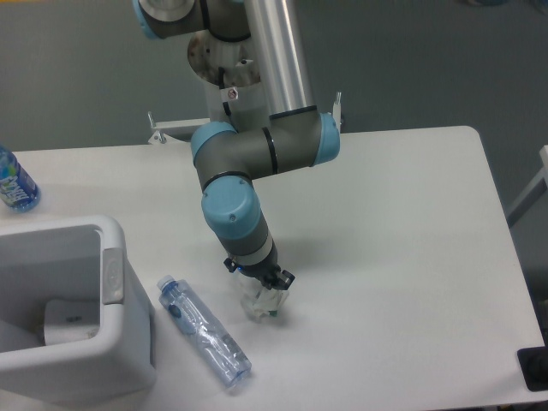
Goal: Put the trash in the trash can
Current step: 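Close the gripper on the crumpled paper ball and lift it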
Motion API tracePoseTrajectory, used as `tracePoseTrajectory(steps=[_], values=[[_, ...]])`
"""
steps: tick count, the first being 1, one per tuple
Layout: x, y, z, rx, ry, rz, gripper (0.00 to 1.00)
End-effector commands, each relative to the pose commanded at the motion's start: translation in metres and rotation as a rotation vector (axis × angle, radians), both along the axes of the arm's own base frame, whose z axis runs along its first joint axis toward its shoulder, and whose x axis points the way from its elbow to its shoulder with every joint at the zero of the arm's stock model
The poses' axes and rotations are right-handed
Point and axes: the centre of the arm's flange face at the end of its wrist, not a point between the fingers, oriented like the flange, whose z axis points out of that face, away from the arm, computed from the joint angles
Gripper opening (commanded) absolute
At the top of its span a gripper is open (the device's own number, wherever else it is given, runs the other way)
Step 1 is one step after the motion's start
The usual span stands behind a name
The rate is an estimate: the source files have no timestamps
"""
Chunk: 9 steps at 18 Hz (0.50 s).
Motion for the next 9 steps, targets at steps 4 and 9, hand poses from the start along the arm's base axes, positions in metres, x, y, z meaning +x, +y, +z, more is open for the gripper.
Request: tracePoseTrajectory(steps=[4, 9], values=[[-0.013, -0.010, 0.029, 0.045, 0.020, 0.026, 0.00], [-0.042, 0.001, 0.150, 0.380, -0.001, 0.192, 0.00]])
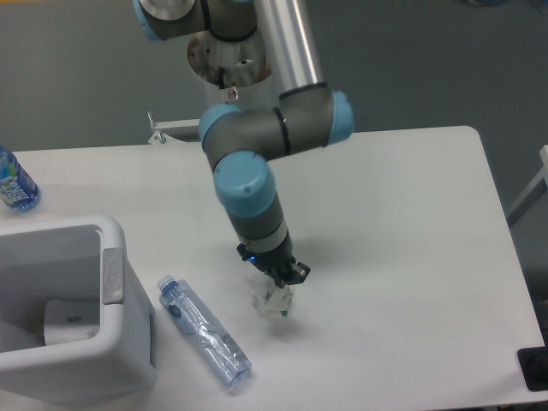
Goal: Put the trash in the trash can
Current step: 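Close the gripper on the crumpled paper ball and lift it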
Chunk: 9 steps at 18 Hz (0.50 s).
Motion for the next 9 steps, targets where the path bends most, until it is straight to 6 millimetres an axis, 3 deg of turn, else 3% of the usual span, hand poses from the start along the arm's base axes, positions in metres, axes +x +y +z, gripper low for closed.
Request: tracePoseTrajectory(steps=[3, 5, 7, 9], values=[[-0.007, 0.015, 0.067, 0.221, -0.087, 0.146, 0.00], [0.002, 0.024, 0.099, 0.321, -0.145, 0.202, 0.00], [0.019, 0.027, 0.130, 0.400, -0.200, 0.255, 0.00], [0.052, 0.034, 0.157, 0.444, -0.221, 0.265, 0.00]])
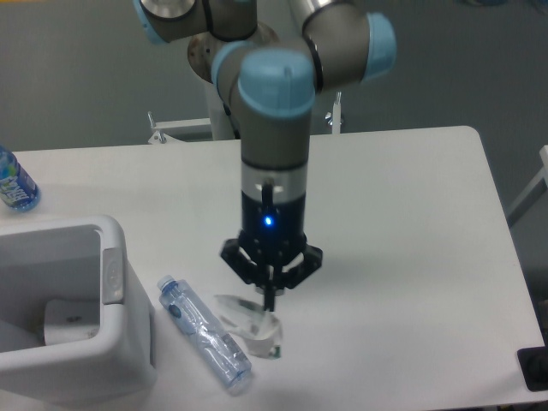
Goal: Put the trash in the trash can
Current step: 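Carry the paper ball over the white bin and release it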
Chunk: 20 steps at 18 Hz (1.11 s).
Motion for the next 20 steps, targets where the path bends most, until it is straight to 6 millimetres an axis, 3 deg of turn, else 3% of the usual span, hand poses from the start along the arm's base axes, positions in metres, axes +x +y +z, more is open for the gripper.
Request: tracePoseTrajectory(steps=[3, 8, 9, 12, 17, 20], values=[[0.051, 0.011, 0.028, 0.059, -0.040, 0.012, 0.00], [0.136, 0.038, 0.020, 0.046, -0.074, -0.093, 0.00], [0.148, 0.042, 0.017, 0.042, -0.076, -0.116, 0.16], [0.159, 0.045, 0.020, 0.055, -0.064, -0.141, 0.99], [0.173, 0.046, 0.022, 0.062, -0.079, -0.148, 1.00], [0.161, 0.046, 0.020, 0.067, -0.128, -0.076, 1.00]])
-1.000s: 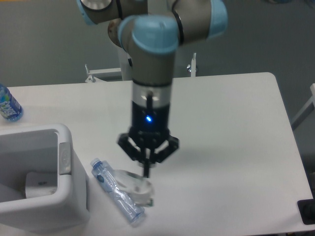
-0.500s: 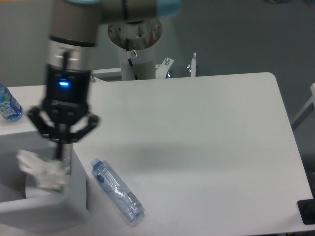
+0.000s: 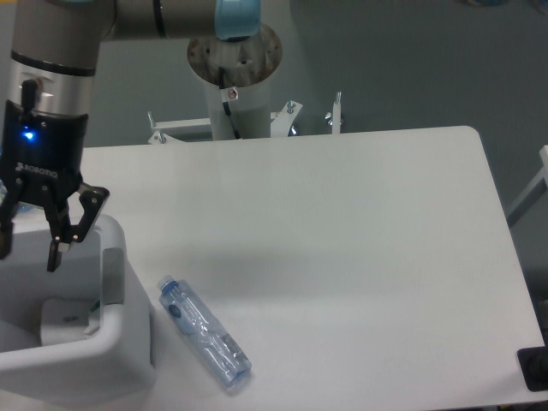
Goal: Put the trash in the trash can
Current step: 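Carry the paper ball over the white bin and release it, then move the gripper back and lower it over the clear plastic bottle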
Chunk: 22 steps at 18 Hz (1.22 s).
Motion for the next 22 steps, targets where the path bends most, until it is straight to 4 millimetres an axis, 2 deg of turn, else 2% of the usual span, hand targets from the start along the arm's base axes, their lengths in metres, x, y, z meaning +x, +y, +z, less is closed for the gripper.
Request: tracePoseTrajectory(steps=[1, 6, 11, 14, 17, 19, 22], values=[[-0.015, -0.002, -0.006, -0.012, -0.017, 0.041, 1.00], [-0.108, -0.005, -0.075, -0.112, -0.158, 0.266, 1.00], [-0.177, -0.017, -0.147, -0.216, -0.243, 0.386, 1.00], [-0.197, -0.018, -0.195, -0.289, -0.265, 0.419, 1.00], [-0.210, -0.009, -0.246, -0.367, -0.270, 0.439, 1.00], [-0.212, -0.004, -0.277, -0.407, -0.286, 0.438, 1.00], [-0.213, 0.001, -0.310, -0.448, -0.304, 0.435, 1.00]])
